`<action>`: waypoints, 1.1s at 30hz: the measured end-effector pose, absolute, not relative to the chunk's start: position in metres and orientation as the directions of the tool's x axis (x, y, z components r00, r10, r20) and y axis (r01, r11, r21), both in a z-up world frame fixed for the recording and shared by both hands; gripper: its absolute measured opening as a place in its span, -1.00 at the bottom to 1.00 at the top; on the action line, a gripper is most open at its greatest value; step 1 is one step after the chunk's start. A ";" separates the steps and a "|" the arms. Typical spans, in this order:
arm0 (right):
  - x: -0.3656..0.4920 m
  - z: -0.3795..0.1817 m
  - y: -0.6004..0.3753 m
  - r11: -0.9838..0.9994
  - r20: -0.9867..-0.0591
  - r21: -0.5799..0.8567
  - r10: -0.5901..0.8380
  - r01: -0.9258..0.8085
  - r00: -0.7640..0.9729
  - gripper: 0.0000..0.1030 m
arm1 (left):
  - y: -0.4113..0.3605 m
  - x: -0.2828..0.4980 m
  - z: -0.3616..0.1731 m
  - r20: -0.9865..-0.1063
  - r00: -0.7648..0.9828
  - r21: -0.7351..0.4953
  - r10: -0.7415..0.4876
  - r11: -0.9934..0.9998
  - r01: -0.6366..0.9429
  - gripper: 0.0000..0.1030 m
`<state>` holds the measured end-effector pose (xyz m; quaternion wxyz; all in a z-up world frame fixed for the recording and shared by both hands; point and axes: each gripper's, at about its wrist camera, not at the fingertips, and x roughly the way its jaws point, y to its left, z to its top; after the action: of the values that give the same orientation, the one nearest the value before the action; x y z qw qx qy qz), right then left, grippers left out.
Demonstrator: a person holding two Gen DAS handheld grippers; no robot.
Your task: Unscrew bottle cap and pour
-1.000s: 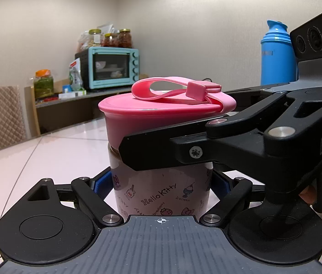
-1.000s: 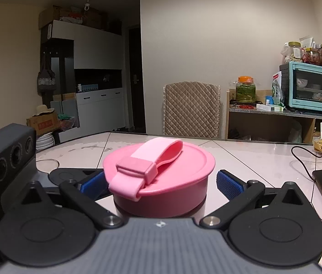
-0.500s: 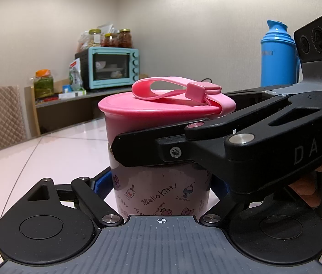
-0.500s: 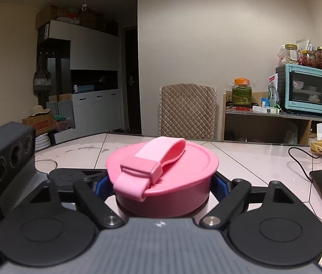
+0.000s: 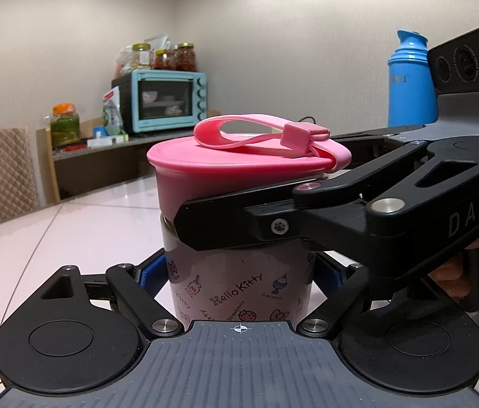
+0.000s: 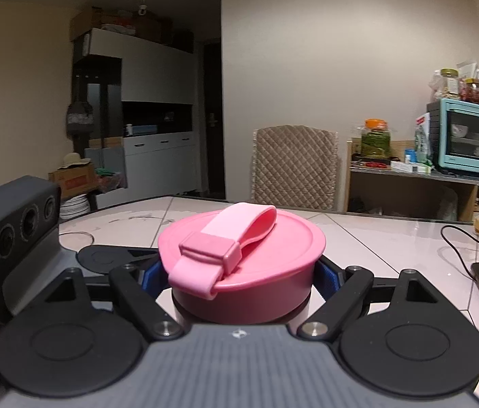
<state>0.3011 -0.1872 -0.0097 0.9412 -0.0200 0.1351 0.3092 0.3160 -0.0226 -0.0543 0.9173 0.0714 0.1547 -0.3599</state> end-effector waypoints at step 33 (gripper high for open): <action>0.330 -0.013 -0.232 0.518 -0.202 0.044 0.842 -0.854 0.500 0.66 | -0.024 0.315 -0.054 -0.336 0.693 0.022 -0.638 0.731 0.682 0.75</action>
<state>0.3298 -0.2320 -0.0133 0.8655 -0.0308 0.0991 0.4900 0.3152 -0.0235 -0.0544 0.9173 0.0724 0.1545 -0.3598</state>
